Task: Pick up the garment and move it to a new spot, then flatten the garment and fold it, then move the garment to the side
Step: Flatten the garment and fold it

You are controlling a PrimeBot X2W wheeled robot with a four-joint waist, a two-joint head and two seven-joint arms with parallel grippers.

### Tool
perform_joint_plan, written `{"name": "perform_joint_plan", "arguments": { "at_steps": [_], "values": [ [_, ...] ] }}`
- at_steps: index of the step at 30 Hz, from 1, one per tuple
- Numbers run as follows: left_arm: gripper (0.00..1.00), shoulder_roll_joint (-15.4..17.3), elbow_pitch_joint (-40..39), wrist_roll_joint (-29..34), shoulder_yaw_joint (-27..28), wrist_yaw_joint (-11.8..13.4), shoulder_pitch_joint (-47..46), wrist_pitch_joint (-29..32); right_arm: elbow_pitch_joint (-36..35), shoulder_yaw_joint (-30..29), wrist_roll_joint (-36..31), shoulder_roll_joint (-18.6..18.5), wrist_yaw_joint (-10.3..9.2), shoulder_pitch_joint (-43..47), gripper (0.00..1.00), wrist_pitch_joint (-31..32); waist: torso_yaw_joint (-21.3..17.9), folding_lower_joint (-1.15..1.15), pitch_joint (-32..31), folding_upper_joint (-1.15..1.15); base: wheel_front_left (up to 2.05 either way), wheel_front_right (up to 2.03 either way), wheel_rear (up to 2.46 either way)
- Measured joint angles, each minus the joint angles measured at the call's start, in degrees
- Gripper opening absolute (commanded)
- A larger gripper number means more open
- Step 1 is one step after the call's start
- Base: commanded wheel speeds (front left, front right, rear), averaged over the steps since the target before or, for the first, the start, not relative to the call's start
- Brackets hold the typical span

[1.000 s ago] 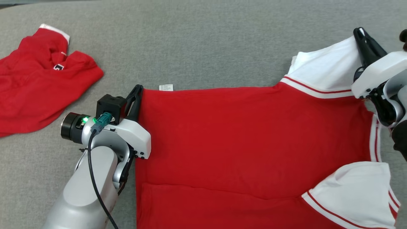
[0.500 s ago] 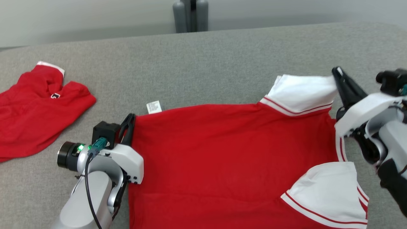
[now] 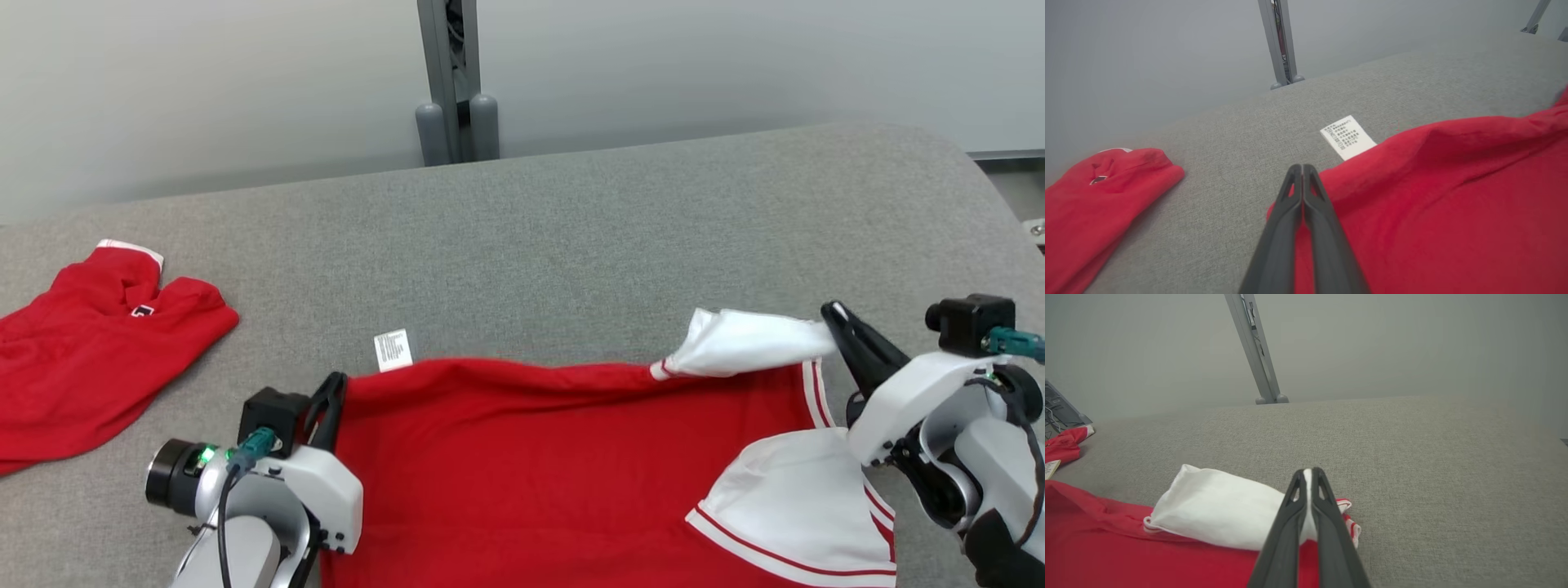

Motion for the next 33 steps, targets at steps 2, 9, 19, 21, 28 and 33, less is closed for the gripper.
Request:
{"name": "perform_joint_plan", "arguments": {
  "at_steps": [2, 9, 19, 21, 28, 33],
  "values": [
    [0.00, 0.7, -1.1, 0.2, -0.5, 0.2, 1.3, 1.4, -0.8, 0.7, 1.0, -0.6, 0.00, 1.0, 0.00, 1.1, -0.2, 0.00, -0.7, 0.00, 0.00, 0.00, 0.00],
    [0.00, 3.1, -6.0, 0.4, -2.7, 0.1, 5.8, 6.0, -3.8, 2.5, 3.8, -3.4, 0.00, 3.4, 0.00, 5.7, -0.4, 0.00, -1.9, 0.00, 0.00, 0.00, 0.00],
    [0.00, 6.9, -12.9, 0.7, -4.5, 0.3, 10.0, 12.5, -10.7, 4.7, 6.5, -8.0, 0.00, 5.5, 0.00, 15.2, -0.5, 0.00, -2.4, 0.00, 0.00, 0.00, 0.00],
    [0.00, 7.4, -14.2, 0.4, -4.7, 0.3, 10.8, 13.9, -12.4, 5.0, 6.6, -9.0, 0.00, 5.5, 0.00, 16.8, -0.6, 0.00, -2.4, 0.00, 0.00, 0.00, 0.00],
    [0.00, 9.3, -18.6, -0.1, -5.7, 0.3, 12.6, 18.3, -16.0, 4.9, 6.3, -10.9, 0.00, 6.2, 0.00, 20.1, -0.5, 0.00, -2.2, 0.00, 0.00, 0.00, 0.00],
    [0.00, 10.3, -20.7, -0.4, -5.8, 0.8, 13.3, 20.1, -18.3, 4.4, 6.8, -11.8, 0.00, 7.1, 0.00, 23.1, -0.2, 0.00, -2.3, 0.00, 0.00, 0.00, 0.00]
  ]
}}
